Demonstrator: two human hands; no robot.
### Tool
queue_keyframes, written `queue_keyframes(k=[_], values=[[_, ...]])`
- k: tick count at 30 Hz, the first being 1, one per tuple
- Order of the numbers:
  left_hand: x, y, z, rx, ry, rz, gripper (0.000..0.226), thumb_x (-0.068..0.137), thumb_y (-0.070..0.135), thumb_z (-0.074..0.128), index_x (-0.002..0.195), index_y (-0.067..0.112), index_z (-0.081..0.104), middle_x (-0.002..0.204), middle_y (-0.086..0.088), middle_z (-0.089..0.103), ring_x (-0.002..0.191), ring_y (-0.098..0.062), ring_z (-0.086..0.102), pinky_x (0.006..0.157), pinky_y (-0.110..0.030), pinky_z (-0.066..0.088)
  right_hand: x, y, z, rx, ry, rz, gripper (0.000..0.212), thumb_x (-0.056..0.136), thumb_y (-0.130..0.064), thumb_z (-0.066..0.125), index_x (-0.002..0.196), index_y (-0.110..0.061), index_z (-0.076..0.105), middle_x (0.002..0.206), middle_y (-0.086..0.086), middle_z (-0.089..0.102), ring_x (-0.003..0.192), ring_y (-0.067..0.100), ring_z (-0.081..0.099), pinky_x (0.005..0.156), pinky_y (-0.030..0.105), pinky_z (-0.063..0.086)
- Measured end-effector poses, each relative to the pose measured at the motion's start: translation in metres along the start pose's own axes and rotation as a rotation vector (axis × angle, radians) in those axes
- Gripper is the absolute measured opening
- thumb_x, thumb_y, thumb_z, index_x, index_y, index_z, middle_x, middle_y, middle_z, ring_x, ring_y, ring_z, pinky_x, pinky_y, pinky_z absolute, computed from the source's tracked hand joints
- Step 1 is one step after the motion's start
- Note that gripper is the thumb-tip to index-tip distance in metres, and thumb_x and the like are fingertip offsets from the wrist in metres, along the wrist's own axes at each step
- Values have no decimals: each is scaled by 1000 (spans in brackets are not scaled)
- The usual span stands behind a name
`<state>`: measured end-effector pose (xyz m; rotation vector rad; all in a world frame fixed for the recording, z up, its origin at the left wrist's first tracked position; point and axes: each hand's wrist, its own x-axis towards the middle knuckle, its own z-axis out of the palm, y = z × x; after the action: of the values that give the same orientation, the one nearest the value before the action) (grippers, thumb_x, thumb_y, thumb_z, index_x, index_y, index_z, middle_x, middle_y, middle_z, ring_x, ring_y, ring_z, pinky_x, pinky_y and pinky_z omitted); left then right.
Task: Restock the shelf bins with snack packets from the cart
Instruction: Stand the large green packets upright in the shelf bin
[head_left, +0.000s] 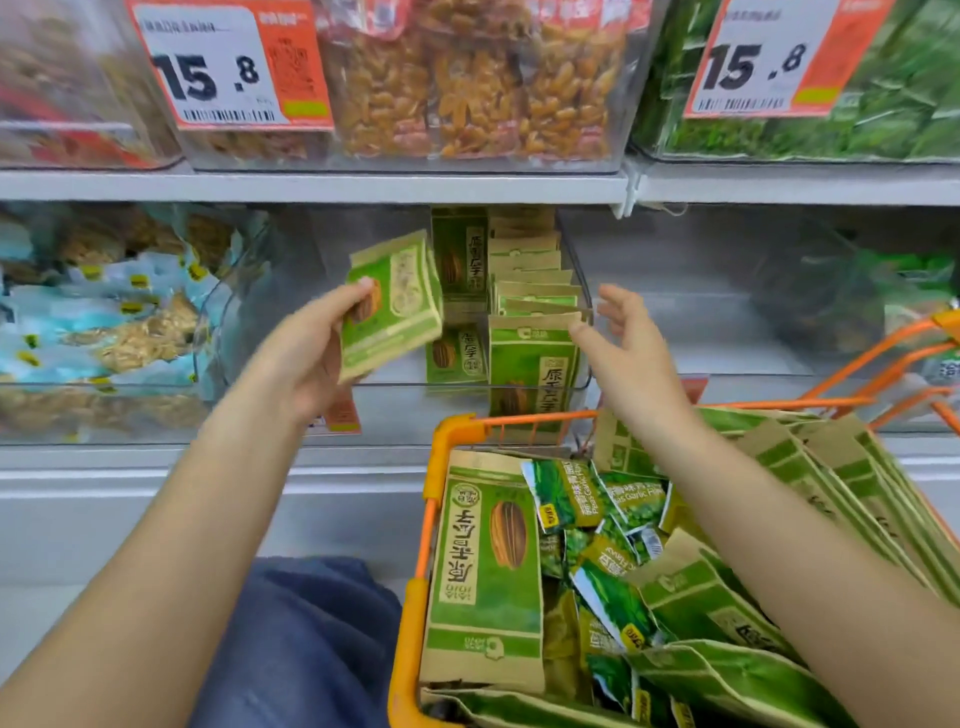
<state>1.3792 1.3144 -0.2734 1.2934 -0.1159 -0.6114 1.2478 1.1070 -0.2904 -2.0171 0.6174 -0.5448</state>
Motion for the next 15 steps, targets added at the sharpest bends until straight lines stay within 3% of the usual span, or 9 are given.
queue_keyframes(k=[3,5,7,9,13,15], values=[[40,9,-5,111,94,-36,15,98,24,52,86,17,58,74,1,72,56,-6,67,47,-18,51,-2,14,5,-163,-63,-42,56,96,-35,53,145,-22,31,142,-1,47,132,17,41,102,33,34],[66,7,-5,275,137,-66,9,97,19,57,92,12,60,97,-9,71,72,-14,68,71,-33,58,-4,14,5,-196,-66,-70,59,96,-34,53,148,-24,27,142,0,47,132,19,42,102,34,35],[86,1,2,435,175,-101,9,96,15,58,102,8,61,95,-9,68,76,-16,64,85,-40,53,-5,14,6,-249,-62,-100,62,96,-33,54,149,-24,24,144,0,46,132,19,42,102,33,35],[99,-9,14,527,189,-141,17,97,13,56,112,8,56,99,-9,67,79,-18,62,82,-37,49,-6,16,5,-298,-68,-120,65,95,-32,54,151,-25,20,145,1,44,132,20,42,102,34,36],[114,-26,26,667,217,-197,21,98,16,54,116,8,50,121,-13,62,81,-20,61,71,-35,48,-4,19,5,-319,-57,-144,66,95,-32,55,151,-24,21,144,1,46,131,20,43,100,33,37],[119,-30,28,749,185,-262,33,96,24,57,123,8,49,124,-14,58,101,-26,60,79,-38,49,-3,23,7,-341,-44,-168,66,94,-31,55,151,-23,22,142,0,47,129,18,44,97,32,38]])
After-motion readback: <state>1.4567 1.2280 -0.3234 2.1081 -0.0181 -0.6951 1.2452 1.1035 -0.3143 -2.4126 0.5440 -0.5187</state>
